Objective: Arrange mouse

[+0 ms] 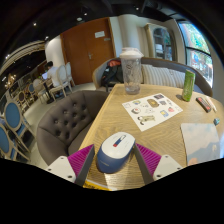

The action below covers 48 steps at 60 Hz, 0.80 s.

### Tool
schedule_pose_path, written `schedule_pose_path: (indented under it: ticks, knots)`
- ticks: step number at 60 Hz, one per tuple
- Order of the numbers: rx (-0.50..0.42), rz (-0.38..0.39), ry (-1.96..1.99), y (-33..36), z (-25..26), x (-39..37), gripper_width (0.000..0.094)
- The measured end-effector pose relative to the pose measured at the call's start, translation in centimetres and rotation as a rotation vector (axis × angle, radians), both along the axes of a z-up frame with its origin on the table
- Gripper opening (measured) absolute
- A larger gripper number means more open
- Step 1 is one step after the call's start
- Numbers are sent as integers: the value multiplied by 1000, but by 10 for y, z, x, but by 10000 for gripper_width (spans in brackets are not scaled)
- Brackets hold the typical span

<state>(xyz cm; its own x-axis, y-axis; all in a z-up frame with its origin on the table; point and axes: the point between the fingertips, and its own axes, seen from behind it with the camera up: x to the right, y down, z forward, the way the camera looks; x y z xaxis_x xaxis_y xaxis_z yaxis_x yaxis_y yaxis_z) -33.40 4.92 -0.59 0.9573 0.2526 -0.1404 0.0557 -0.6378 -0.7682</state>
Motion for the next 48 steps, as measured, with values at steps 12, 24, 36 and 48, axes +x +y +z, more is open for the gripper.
schedule_pose_path:
  ticks: [12, 24, 36, 48]
  knots:
    - [23, -36, -55, 22, -5, -4, 628]
    - [40, 11, -39, 19, -5, -9, 455]
    - [154, 143, -73, -5, 51, -11, 435]
    - [458, 54, -61, -12, 221, 103, 431]
